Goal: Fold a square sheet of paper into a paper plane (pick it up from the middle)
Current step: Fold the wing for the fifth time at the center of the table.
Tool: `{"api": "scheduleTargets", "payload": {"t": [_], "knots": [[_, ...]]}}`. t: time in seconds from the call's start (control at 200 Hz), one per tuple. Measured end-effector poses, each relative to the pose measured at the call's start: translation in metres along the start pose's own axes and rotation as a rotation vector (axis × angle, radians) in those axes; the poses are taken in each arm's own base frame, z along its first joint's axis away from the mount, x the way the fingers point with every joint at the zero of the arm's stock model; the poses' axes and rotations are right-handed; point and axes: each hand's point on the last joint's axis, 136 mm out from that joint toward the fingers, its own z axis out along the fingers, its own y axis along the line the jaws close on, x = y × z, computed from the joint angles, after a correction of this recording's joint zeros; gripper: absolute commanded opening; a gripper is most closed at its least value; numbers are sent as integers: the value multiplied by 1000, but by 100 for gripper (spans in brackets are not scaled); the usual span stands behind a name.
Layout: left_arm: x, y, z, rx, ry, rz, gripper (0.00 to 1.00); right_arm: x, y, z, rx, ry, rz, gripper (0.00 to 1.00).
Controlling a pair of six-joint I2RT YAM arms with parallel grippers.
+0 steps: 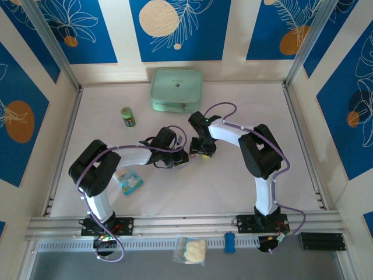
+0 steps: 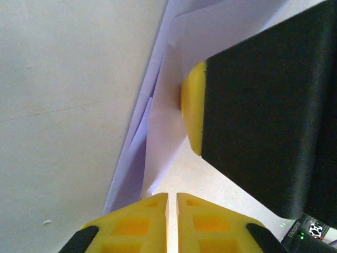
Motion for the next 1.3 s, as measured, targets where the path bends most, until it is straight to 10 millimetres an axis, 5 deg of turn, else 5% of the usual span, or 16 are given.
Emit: {"api": "scheduleTargets", "payload": {"t": [1.301], "knots": [[5,18,9,-55,21,-30,8,2,-2,3,17,20,-6,51]]}}
